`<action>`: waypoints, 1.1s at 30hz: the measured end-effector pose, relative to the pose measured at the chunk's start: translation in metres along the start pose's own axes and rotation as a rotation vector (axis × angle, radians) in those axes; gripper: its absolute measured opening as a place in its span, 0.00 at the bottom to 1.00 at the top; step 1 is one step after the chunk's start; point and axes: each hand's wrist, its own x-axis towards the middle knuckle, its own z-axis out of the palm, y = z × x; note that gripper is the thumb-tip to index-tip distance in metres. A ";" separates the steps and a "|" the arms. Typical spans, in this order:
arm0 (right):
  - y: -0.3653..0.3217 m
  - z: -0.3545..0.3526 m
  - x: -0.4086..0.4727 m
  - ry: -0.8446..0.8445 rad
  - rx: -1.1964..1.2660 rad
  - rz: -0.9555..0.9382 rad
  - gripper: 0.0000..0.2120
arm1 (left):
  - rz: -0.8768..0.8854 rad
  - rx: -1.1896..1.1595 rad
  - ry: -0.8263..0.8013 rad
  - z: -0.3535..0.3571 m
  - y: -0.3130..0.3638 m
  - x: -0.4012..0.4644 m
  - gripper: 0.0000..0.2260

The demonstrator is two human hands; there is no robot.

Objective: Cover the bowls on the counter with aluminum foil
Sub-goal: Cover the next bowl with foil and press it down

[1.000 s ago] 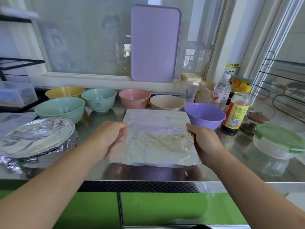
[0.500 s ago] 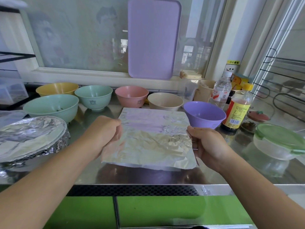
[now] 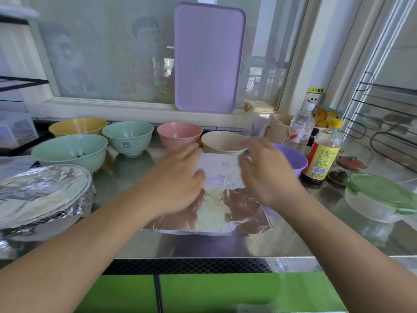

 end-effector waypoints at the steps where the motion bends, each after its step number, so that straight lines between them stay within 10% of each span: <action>1: -0.009 0.009 0.006 -0.079 -0.033 -0.138 0.13 | 0.037 0.063 -0.045 0.007 0.003 0.005 0.21; 5: -0.024 0.053 0.020 -0.441 -0.159 -0.336 0.25 | 0.078 0.281 -0.264 0.034 -0.002 0.017 0.29; 10: -0.022 0.064 0.017 -0.497 -0.205 -0.259 0.22 | 0.115 0.300 -0.312 0.050 -0.018 0.016 0.37; 17: -0.007 0.062 0.020 -0.593 -0.334 -0.232 0.47 | -0.016 0.229 -0.326 0.047 -0.011 0.015 0.35; 25: -0.020 0.065 0.029 -0.561 -0.140 -0.158 0.26 | 0.022 0.208 -0.270 0.055 -0.017 0.017 0.45; 28: -0.008 0.063 0.019 -0.530 -0.259 -0.232 0.35 | 0.010 0.242 -0.311 0.051 -0.013 0.016 0.47; 33: 0.008 0.053 -0.010 -0.533 -0.205 -0.169 0.19 | -0.050 0.238 -0.293 0.048 -0.006 0.014 0.34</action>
